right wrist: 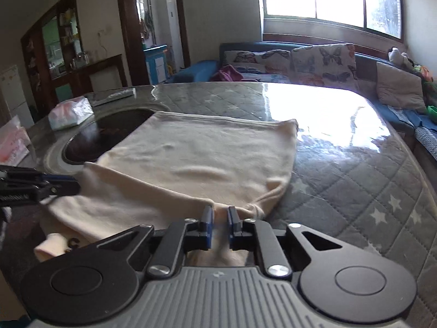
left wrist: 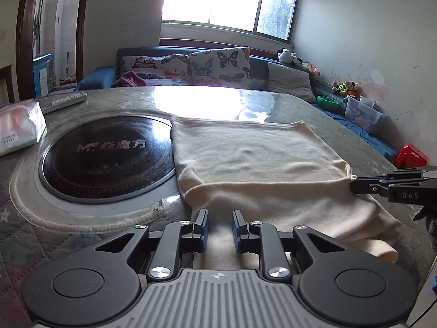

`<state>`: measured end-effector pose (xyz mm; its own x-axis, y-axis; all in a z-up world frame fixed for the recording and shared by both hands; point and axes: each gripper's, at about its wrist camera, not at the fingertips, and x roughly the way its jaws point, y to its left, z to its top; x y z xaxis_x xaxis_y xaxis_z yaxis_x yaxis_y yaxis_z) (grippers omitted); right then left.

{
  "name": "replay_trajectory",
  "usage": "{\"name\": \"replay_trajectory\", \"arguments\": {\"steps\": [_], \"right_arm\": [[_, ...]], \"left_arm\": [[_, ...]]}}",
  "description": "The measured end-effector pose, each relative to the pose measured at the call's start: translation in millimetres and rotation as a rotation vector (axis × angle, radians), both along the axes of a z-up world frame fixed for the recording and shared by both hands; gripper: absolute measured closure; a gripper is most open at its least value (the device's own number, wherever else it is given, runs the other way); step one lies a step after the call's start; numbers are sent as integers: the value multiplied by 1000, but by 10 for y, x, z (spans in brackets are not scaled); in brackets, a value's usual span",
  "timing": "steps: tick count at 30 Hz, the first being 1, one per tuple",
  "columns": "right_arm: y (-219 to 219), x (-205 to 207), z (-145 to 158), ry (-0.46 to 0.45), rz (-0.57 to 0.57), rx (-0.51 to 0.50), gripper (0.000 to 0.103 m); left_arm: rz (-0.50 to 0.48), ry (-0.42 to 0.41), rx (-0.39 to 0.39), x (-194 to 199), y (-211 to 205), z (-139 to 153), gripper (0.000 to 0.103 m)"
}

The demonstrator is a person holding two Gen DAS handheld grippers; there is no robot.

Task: Fold clothes

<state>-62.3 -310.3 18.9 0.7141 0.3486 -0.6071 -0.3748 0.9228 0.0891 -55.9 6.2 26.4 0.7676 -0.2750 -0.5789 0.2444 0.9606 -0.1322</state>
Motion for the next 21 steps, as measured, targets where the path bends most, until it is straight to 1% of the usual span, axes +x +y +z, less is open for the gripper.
{"name": "replay_trajectory", "arguments": {"steps": [1, 5, 7, 9, 12, 14, 16, 18, 19, 21], "right_arm": [[-10, -10, -3, -5, -3, -2, 89], [75, -11, 1, -17, 51, -16, 89], [119, -11, 3, -22, 79, -23, 86], [164, -11, 5, -28, 108, -31, 86], [212, -33, -21, -17, 146, -55, 83], [217, -82, -14, -12, 164, -71, 83], [223, -131, -6, -7, 183, -87, 81], [230, -232, 37, -6, 222, -84, 80], [240, -272, 28, 1, 241, -88, 80], [261, -328, -8, 15, 269, -105, 79]], "left_arm": [[-6, -6, 7, 11, -14, 27, 82], [-44, -23, 10, 94, -120, 99, 82], [-66, -28, 8, 136, -195, 108, 82], [-99, -33, 17, 177, -278, 96, 81], [-118, -9, 48, 227, -344, 41, 81], [-150, -4, 47, 180, -341, 48, 81], [-193, -15, 62, 75, -341, 77, 80], [-234, -22, 73, -28, -348, 93, 79], [-253, -22, 78, -73, -354, 93, 77], [-286, -15, 87, -140, -381, 68, 76]]}}
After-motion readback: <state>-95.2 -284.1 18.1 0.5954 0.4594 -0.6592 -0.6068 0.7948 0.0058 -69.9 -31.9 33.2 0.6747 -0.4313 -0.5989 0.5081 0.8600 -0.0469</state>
